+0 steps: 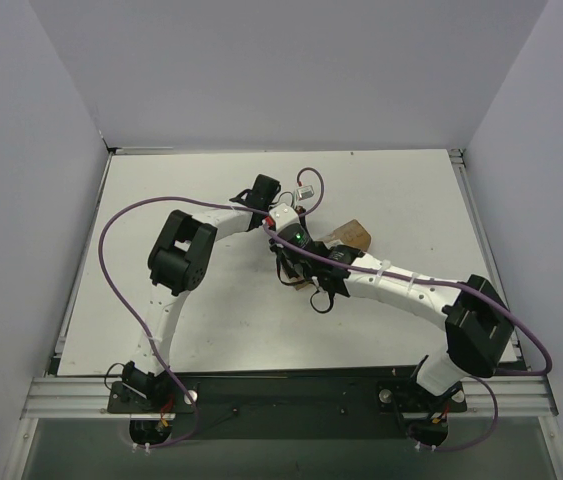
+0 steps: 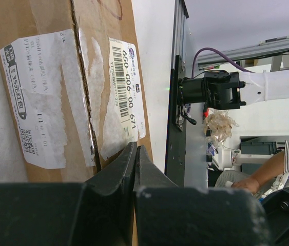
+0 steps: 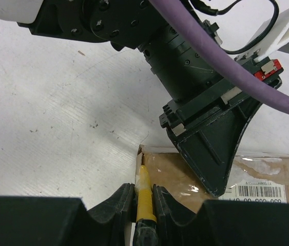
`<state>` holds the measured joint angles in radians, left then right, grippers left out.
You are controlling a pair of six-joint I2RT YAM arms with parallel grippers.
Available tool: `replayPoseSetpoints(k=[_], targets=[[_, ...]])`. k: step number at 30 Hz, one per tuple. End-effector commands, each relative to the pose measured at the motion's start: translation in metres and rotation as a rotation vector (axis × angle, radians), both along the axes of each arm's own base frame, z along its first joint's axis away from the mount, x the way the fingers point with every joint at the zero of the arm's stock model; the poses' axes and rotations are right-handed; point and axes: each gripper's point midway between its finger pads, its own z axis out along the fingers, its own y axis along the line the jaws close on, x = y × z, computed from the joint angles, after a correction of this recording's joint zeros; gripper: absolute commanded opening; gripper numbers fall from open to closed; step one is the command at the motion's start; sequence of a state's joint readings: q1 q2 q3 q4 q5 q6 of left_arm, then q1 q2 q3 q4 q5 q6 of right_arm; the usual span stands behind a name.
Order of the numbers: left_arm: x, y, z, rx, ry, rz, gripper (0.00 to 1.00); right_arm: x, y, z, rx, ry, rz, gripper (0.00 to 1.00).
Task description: Unpack the express box
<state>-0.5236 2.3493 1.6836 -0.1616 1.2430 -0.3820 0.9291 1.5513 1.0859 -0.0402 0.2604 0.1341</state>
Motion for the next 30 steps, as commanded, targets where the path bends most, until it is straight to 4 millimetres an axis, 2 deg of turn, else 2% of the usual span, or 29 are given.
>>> replayPoseSetpoints(k=[1,13,21,27,30], targets=[[0.005,-0.003,-0.040,0.071,-0.042,0.041,0.04,-0.007,-0.015,-0.010,-0.044,0.036,-0.012,0.00],[0.007,-0.002,-0.043,0.082,-0.048,0.047,0.04,-0.029,-0.026,0.003,-0.057,0.064,0.029,0.00],[0.008,-0.002,-0.044,0.093,-0.058,0.049,0.04,-0.043,-0.032,-0.008,-0.076,0.112,0.064,0.00],[0.007,-0.002,-0.044,0.095,-0.066,0.047,0.04,-0.052,-0.043,-0.010,-0.093,0.124,0.073,0.00],[0.007,-0.003,-0.044,0.096,-0.074,0.044,0.04,-0.051,-0.046,-0.004,-0.098,0.097,0.080,0.00]])
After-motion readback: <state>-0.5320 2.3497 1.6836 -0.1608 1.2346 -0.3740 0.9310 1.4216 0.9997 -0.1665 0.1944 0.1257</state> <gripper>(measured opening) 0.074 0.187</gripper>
